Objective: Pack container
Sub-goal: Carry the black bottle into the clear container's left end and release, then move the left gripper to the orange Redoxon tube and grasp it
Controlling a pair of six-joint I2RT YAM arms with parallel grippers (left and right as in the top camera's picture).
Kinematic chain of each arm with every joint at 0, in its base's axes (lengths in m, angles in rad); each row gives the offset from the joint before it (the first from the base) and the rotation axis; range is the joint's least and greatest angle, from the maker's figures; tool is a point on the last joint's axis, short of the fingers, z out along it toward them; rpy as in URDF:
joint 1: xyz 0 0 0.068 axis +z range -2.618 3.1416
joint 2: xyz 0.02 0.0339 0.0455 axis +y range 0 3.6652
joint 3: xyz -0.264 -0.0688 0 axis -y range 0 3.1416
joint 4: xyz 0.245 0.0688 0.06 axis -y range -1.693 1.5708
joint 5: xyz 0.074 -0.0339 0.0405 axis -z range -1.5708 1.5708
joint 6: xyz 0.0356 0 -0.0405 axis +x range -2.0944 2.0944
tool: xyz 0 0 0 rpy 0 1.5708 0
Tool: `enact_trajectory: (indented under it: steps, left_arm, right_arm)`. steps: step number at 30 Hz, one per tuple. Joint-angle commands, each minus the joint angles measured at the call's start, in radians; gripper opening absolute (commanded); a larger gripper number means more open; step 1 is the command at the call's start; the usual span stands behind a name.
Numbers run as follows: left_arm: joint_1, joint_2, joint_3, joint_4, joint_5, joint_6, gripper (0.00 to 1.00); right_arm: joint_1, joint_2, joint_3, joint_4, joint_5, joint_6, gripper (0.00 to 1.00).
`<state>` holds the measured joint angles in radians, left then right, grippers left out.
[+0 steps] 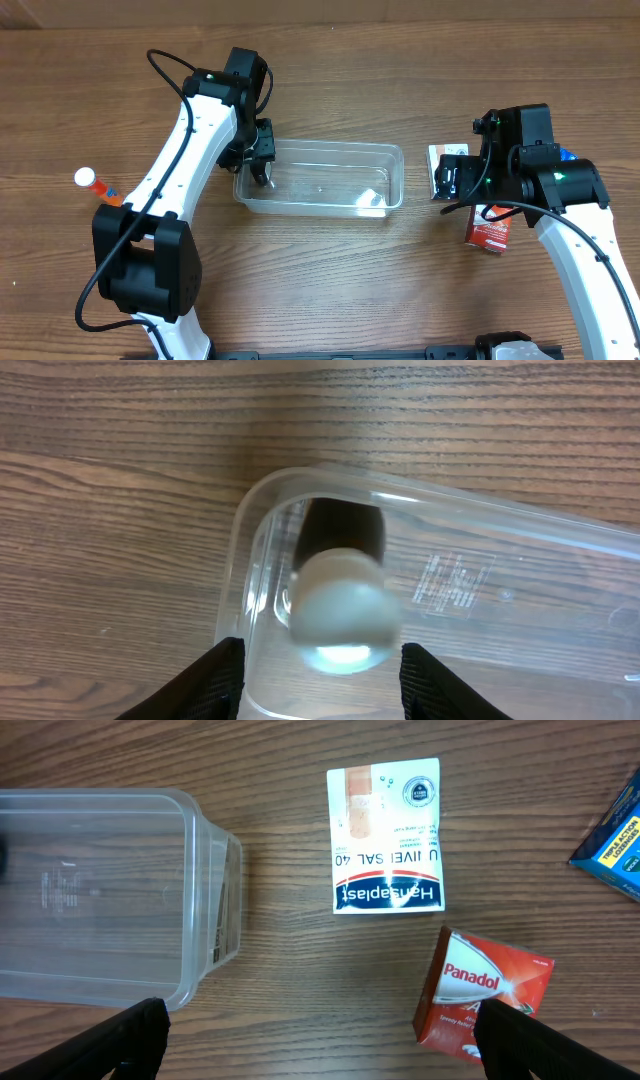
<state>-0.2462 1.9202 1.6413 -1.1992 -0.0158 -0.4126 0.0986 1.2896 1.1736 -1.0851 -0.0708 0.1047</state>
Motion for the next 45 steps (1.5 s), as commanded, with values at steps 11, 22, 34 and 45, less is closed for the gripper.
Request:
enact_trajectory:
  steps: [11,22,34,45]
  left_arm:
    - [0.005,-0.053,0.212,-0.160,-0.084,-0.003,0.66]
    - [0.491,-0.280,0.316,-0.327,-0.121,-0.037,1.00]
    - [0.779,-0.138,0.155,-0.237,-0.080,0.055,1.00]
    - [0.782,0.149,0.152,-0.187,-0.042,0.076,0.83]
  right_arm:
    - [-0.003,-0.003,0.025,0.005,0.006,0.000,1.00]
    - [-0.003,-0.003,0.025,0.005,0.005,0.000,1.00]
    - [-0.003,-0.003,0.025,0.002,0.005,0.000,1.00]
    - [-0.003,-0.003,0.025,0.002,0.005,0.000,1.00]
